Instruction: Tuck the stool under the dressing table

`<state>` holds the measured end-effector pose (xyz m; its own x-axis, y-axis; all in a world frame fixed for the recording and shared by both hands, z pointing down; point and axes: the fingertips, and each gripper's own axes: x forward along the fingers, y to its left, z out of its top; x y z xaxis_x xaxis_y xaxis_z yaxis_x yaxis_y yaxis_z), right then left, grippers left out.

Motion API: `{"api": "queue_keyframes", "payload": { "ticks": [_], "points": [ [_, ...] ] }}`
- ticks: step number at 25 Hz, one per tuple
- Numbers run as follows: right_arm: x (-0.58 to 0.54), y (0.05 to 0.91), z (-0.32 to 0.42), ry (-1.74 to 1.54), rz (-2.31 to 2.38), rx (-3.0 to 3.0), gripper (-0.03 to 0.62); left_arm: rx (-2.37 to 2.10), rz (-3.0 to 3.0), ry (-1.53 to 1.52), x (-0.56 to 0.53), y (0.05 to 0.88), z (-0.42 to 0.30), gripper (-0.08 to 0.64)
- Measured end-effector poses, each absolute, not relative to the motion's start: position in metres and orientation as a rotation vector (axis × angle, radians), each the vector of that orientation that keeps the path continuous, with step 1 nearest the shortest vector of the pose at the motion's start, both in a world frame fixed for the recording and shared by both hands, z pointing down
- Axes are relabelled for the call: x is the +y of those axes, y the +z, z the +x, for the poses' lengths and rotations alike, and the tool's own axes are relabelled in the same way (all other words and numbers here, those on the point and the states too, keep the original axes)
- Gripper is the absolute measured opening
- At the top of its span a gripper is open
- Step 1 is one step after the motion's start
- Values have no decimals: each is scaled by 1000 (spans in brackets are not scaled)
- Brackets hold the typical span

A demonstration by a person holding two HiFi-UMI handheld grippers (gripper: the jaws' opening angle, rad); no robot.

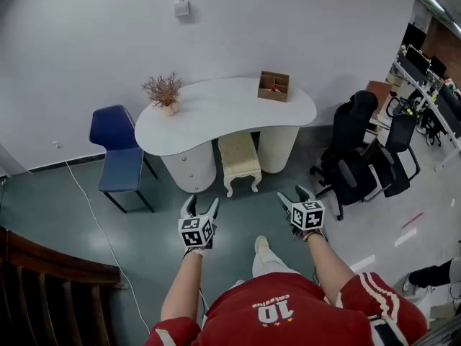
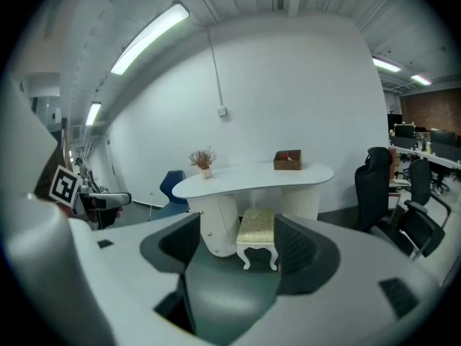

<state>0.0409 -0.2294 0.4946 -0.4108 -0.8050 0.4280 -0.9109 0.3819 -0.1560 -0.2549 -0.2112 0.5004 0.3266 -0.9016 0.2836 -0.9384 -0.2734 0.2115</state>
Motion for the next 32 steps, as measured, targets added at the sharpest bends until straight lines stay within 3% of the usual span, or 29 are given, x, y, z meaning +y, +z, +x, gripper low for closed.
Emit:
{"api": "queue_keyframes", "payload": {
  "ticks": [23,32],
  "points": [
    [-154,227,97,217,1335,-2840,308,-1759,2516,-245,-90,220,-182,337],
    [-132,176,115,63,1406,-2864,288,-1862,2512,-380,-70,168,-169,336]
  ]
}}
